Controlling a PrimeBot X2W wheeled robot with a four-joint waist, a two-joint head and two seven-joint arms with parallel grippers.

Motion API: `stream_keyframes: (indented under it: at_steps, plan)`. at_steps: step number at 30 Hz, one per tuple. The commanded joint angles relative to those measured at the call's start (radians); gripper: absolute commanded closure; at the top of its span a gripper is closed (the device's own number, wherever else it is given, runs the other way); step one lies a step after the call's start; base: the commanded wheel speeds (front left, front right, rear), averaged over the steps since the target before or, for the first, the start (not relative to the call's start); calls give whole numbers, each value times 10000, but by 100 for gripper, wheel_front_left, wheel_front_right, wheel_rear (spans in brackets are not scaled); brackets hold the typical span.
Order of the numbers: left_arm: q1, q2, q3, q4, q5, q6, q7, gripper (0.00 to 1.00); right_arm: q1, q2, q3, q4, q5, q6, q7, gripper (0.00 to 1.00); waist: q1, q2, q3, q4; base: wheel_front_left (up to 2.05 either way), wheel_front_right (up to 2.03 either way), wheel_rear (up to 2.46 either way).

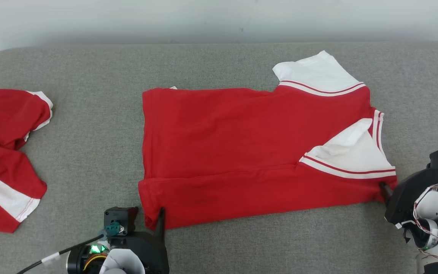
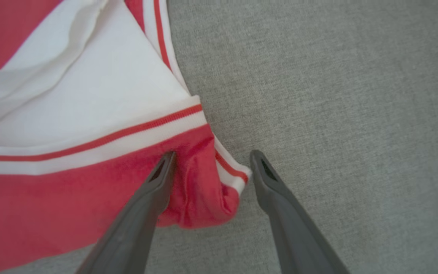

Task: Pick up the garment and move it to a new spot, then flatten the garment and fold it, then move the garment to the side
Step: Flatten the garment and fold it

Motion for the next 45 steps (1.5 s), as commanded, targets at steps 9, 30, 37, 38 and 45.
stream_keyframes:
  at_steps: [9, 30, 37, 38, 45]
  plan:
    - [175, -77, -267, 311, -433, -302, 673, 100, 373, 156, -227, -174, 161, -21, 221, 100, 1, 1, -136, 30, 0, 0, 0]
    - [1905, 1435, 73, -2391, -587, 769, 771, 100, 3731, 295, -394, -3624, 2516, -22, 775, 100, 1, 1, -1121, -115, 0, 0, 0]
    - [2435, 1428, -80, -2677, -763, 987, 962, 81, 4246, 297, -425, -3522, 2633, -22, 676, 96, 1, 1, -1208, -139, 0, 0, 0]
    - [2516, 1377, -78, -2679, -825, 997, 949, 69, 4297, 296, -409, -3476, 2595, -22, 616, 64, 1, 1, -1222, -136, 0, 0, 0]
    - [2649, 1312, 61, -2629, -938, 1033, 787, 0, 4024, 306, -370, -3337, 2598, -21, 217, 0, 1, 1, -1300, -142, 0, 0, 0]
